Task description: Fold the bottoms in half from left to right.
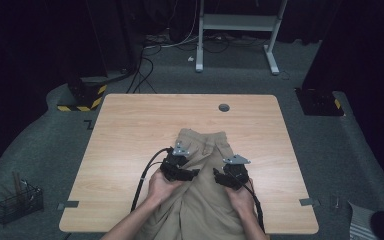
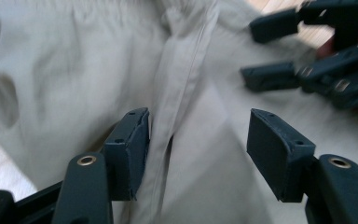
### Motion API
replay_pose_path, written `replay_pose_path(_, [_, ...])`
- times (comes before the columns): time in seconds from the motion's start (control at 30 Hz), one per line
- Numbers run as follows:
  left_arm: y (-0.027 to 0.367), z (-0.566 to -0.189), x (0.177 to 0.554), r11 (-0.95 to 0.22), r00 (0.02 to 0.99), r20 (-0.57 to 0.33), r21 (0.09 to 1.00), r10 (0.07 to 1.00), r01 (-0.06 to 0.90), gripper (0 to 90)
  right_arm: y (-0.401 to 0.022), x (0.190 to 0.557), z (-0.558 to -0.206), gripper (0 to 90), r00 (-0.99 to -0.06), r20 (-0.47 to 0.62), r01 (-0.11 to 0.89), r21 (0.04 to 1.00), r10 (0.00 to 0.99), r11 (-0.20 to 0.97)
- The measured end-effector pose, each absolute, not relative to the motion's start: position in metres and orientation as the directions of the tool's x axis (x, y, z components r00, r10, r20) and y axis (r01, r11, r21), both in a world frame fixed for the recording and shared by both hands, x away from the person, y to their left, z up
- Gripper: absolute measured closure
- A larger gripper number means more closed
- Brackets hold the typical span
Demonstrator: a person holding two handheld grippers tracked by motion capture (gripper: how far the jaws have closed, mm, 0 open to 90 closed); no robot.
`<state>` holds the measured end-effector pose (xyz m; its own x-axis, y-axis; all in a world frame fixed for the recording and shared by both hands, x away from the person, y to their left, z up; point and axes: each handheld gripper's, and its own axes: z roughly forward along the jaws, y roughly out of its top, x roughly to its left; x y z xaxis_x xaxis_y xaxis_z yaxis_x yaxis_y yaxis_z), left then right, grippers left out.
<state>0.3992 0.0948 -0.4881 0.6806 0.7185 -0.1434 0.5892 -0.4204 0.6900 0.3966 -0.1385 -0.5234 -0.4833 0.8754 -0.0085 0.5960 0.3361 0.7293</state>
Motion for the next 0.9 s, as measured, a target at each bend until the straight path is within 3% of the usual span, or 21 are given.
replay_pose_path(0.3, [0.101, -0.511, 0.412, -0.397, 0.647, -0.161, 0.672, 0.745, 0.625, 62.3, -0.154, 0.372, -0.505, 39.4, -0.522, 0.021, 0.574, 0.748, 0.853, 0.332])
replay_pose_path(0.47, [0.111, -0.513, 0.423, -0.374, 0.632, -0.176, 0.676, 0.754, 0.635, 71.1, -0.168, 0.363, -0.519, 40.6, -0.526, 0.003, 0.603, 0.706, 0.85, 0.371])
replay_pose_path(0.73, [0.125, -0.508, 0.447, -0.343, 0.585, -0.184, 0.658, 0.79, 0.67, 80.9, -0.15, 0.375, -0.523, 39.4, -0.514, -0.008, 0.579, 0.735, 0.858, 0.353])
replay_pose_path(0.9, [0.131, -0.489, 0.443, -0.3, 0.591, -0.212, 0.701, 0.778, 0.647, 83.6, -0.139, 0.382, -0.524, 38.7, -0.5, -0.009, 0.584, 0.735, 0.866, 0.345])
